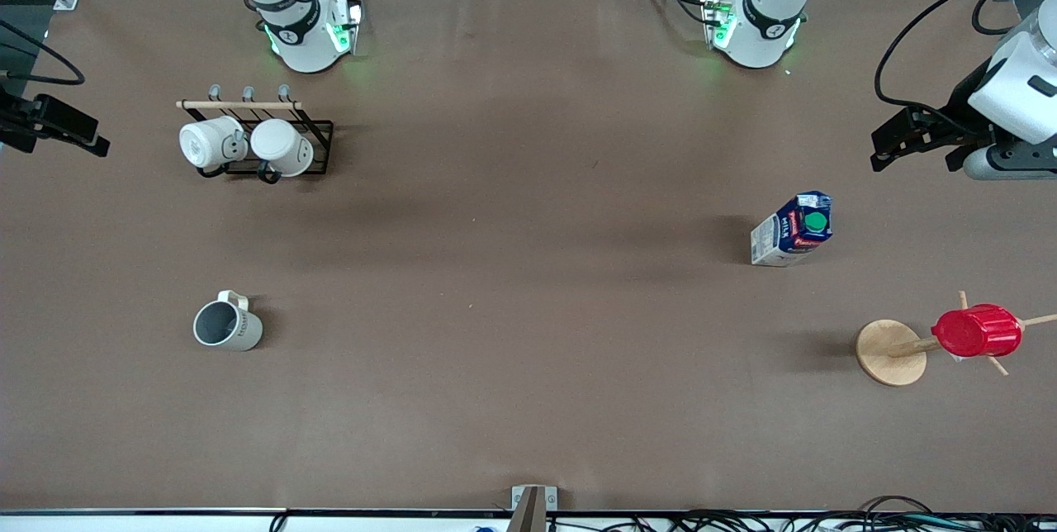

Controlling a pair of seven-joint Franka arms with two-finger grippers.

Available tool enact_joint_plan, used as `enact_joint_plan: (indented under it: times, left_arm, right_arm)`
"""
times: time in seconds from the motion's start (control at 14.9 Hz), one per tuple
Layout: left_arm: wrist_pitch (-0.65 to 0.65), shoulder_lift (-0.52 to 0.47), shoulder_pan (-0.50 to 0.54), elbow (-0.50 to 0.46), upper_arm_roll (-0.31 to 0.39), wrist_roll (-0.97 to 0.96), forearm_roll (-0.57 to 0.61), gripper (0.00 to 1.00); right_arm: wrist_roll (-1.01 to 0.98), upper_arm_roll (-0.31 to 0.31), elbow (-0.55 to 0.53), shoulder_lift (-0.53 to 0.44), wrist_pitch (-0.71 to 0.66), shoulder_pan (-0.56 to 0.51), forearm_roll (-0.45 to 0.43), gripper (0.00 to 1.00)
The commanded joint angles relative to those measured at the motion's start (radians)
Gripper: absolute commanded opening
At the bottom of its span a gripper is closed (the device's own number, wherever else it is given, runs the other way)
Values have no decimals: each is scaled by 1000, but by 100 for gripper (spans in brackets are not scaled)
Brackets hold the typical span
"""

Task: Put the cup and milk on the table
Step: 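Reach the right gripper to the mug while the left gripper reaches the milk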

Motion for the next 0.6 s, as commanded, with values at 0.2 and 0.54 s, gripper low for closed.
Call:
enact_joint_plan:
  times: [0.2,0.54]
  left_arm:
    - [-14,2,8,7,-2,44,-1,98]
    - [1,32,8,4,0,50,-3,99]
  right_arm:
    - [-12,4,13,4,-13,-9,10,100]
    - [-15,-2,2,25,19,-12,6,100]
